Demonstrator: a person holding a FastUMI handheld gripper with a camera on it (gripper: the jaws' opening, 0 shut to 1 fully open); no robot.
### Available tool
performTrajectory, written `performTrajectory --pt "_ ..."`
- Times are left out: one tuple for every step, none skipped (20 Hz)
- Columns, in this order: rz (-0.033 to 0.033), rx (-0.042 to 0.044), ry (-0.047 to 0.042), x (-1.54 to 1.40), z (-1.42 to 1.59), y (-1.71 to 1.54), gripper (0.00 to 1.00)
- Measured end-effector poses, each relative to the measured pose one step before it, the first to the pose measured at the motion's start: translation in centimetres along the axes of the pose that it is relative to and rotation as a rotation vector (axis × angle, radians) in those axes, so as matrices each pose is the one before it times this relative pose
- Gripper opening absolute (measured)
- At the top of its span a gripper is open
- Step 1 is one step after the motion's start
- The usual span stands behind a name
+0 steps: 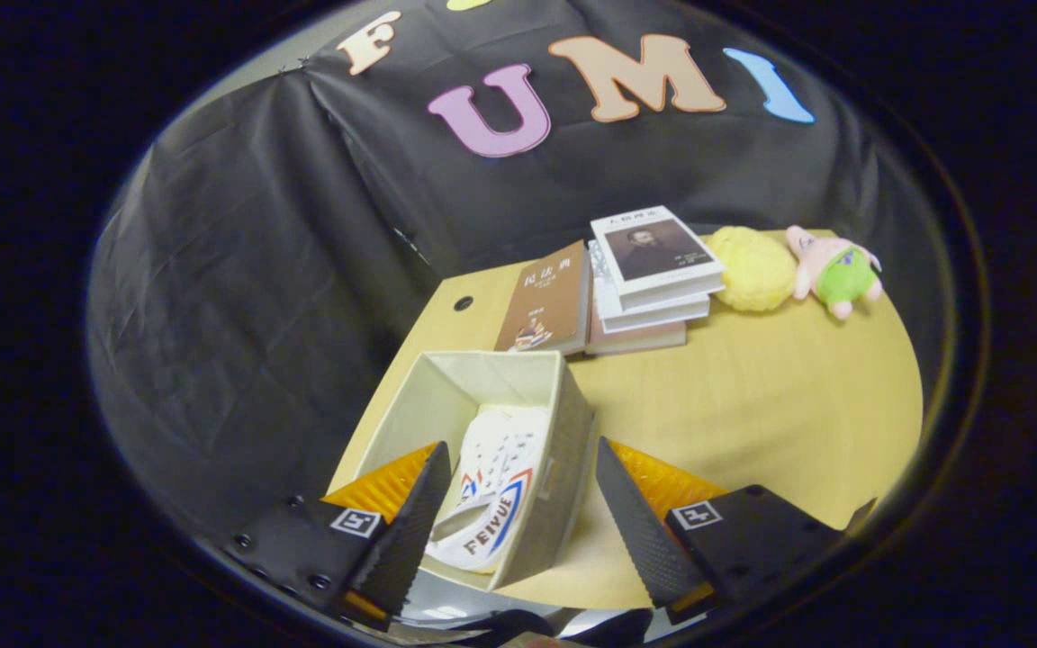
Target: Open the storage box then place both shoes into the box .Put the left shoe in first, then the right shoe, with the right side of both shoes facing outward in a uniform manner.
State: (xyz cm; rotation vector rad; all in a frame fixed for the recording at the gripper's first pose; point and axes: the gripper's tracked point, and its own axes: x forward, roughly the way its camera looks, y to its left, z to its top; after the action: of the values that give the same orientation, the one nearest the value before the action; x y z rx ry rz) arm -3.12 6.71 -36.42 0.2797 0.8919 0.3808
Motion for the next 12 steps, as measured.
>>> performTrajectory --pt "-0.0066 -0.0219 -0.03374 -0.735 0.646 -0.724 0.92" --pt "-0.00846 -0.02086 -0.03503 -0.804 0.796 -0.826 1.0" --pt "-0.00858 -0.01945 -0.03574 -0.809 0.797 -0.786 1.0" --pt "-0.01167 -0.01686 -0.03692 -0.837 0.905 -0.981 1.0" --pt "-0.01451 -0.01372 -0.03855 -0.886 0.959 -1.108 1.0" --pt "-0.01571 -0.01234 -0.04001 -0.861 1.076 -1.2 1.0" --pt "-0.01577 -0.01119 -0.0393 -0.932 1.005 -1.203 1.0" --pt "-0.02044 -0.00914 -0.03706 -1.141 1.175 -1.965 1.0" --pt "-0.01873 -0.00862 -0.03463 -0.774 0.838 -1.514 1.0" --pt "-0.02607 -0.00475 -0.04234 -0.749 1.108 -1.624 1.0" --pt "-0.02009 -0.00395 -0.03571 -0.643 0.761 -1.427 1.0" --pt "-0.02423 -0.00125 -0.03376 -0.587 0.894 -1.517 1.0"
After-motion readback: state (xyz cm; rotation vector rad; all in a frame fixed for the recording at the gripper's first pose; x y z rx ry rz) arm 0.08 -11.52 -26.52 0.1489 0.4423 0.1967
